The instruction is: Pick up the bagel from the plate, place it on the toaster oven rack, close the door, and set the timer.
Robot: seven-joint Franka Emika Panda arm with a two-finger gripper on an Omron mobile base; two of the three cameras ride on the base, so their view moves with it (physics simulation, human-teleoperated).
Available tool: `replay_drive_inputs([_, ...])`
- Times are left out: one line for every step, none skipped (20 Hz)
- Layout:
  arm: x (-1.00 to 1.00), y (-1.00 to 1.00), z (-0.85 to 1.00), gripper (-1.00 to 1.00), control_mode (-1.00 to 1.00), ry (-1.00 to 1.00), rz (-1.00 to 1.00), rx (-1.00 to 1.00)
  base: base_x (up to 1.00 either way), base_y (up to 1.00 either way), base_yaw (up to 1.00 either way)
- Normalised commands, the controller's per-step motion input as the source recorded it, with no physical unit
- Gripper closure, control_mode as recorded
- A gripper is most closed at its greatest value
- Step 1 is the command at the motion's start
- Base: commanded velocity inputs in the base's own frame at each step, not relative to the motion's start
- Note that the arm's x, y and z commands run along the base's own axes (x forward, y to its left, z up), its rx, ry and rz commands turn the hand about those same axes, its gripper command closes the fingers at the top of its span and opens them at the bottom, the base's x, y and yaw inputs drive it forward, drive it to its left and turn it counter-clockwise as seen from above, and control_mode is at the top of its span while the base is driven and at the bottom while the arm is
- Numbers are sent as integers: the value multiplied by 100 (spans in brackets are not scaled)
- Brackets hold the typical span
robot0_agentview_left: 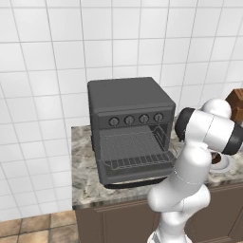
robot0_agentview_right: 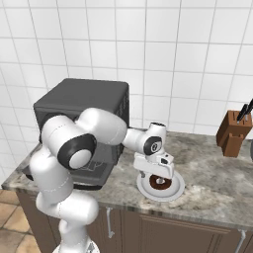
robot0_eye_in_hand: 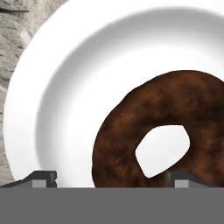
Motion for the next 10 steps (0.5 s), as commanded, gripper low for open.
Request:
replay_drive_inputs([0,0,-17,-100,-100,0,0,0,0,0,0])
replay_drive_inputs([0,0,-17,-100,-100,0,0,0,0,0,0])
replay_drive_inputs([0,0,-14,-100,-100,-2,1,0,0,0,0])
replay_drive_inputs([0,0,-14,-100,-100,-3,4,0,0,0,0])
replay_drive_inputs([0,0,-16,-100,-100,-2,5,0,0,0,0])
replay_drive_inputs([0,0,-17,-100,-100,-2,5,0,0,0,0])
replay_drive_inputs([0,0,-19,-100,-100,-2,6,0,0,0,0])
replay_drive_inputs([0,0,-21,-100,-100,-1,5,0,0,0,0])
replay_drive_inputs([0,0,-23,-100,-100,-1,5,0,0,0,0])
replay_drive_inputs([0,0,-25,-100,-100,-1,5,0,0,0,0])
